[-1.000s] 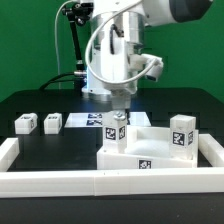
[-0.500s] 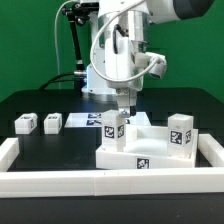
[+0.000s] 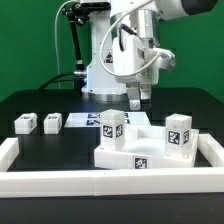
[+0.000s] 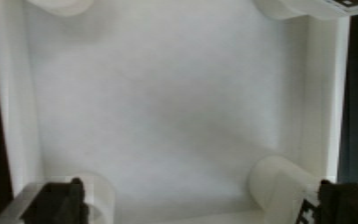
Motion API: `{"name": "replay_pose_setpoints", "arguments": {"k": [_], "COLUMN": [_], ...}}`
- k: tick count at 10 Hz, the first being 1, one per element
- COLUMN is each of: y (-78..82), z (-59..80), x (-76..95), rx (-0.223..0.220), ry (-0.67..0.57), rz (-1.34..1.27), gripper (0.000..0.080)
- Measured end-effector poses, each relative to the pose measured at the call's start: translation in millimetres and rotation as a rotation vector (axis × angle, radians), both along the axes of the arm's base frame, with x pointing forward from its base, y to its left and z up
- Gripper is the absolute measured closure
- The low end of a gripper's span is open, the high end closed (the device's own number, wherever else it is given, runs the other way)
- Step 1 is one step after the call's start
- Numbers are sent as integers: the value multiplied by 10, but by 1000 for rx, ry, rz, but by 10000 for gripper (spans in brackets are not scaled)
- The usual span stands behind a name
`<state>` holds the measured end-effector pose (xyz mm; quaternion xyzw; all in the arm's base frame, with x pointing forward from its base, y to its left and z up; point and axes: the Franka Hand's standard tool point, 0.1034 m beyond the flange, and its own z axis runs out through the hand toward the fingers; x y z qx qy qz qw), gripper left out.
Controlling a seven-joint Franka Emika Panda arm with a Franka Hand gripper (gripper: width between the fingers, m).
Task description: Assemble square table
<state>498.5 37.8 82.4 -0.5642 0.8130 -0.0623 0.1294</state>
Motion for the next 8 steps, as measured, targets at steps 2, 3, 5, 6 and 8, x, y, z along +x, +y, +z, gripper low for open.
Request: {"name": "replay_pose_setpoints", "arguments": {"k": [2, 3, 5, 6, 8], "y": [-44, -77, -112, -107, 76], "z": [-77, -101, -138, -114, 85], "x": [-41, -51, -101, -181, -173], "rx": [-24, -30, -28, 2, 66], "ry": [5, 9, 14, 7, -34], "rz": [15, 18, -13, -87, -149], "gripper": [150, 150, 150, 150, 150]}}
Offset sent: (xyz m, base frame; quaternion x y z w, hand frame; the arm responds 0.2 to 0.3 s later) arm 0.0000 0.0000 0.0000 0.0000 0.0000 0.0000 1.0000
